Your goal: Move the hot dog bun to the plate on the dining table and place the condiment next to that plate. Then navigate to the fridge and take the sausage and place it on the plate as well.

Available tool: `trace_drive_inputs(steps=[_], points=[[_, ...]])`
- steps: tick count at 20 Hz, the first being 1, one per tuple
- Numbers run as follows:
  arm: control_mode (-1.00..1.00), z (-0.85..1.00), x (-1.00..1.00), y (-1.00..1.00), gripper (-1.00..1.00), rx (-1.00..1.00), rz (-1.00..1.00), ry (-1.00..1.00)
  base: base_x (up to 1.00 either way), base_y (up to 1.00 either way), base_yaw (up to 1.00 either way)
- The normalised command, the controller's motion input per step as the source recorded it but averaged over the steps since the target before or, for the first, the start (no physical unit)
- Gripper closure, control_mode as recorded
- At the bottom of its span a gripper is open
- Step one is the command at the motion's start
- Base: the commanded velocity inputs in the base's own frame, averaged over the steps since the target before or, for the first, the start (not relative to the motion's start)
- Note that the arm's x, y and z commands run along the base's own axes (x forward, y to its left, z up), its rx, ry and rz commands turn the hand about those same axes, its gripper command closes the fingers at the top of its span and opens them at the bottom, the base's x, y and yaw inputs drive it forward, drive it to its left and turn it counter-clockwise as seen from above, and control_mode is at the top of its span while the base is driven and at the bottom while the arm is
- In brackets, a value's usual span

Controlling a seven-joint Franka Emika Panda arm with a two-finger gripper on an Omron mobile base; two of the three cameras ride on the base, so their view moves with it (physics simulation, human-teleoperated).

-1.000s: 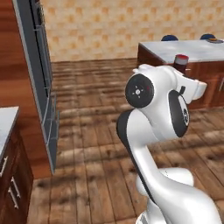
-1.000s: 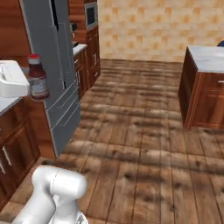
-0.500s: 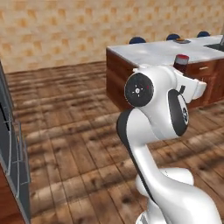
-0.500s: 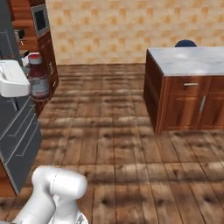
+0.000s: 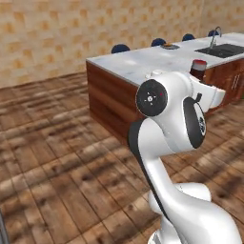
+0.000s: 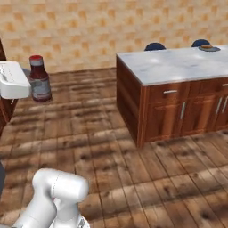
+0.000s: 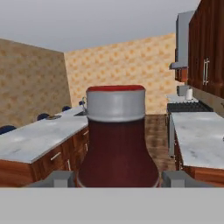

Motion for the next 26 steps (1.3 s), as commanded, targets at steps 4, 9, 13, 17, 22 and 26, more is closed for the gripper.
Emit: trace_drive_inputs(steps=[4, 9, 13, 17, 22, 26], points=[[1.0, 0.0, 0.0, 0.0, 1.0, 0.0, 0.0, 0.0, 1.0, 0.47, -0.38], [1.0, 0.0, 0.0, 0.0, 1.0, 0.0, 0.0, 0.0, 1.0, 0.54, -0.38], [1.0, 0.0, 0.0, 0.0, 1.0, 0.0, 0.0, 0.0, 1.0, 0.69, -0.38], [1.0, 0.0, 0.0, 0.0, 1.0, 0.0, 0.0, 0.0, 1.0, 0.72, -0.38], [1.0, 0.0, 0.0, 0.0, 1.0, 0.0, 0.0, 0.0, 1.0, 0.78, -0.37], [1.0, 0.0, 0.0, 0.0, 1.0, 0.0, 0.0, 0.0, 1.0, 0.85, -0.36]])
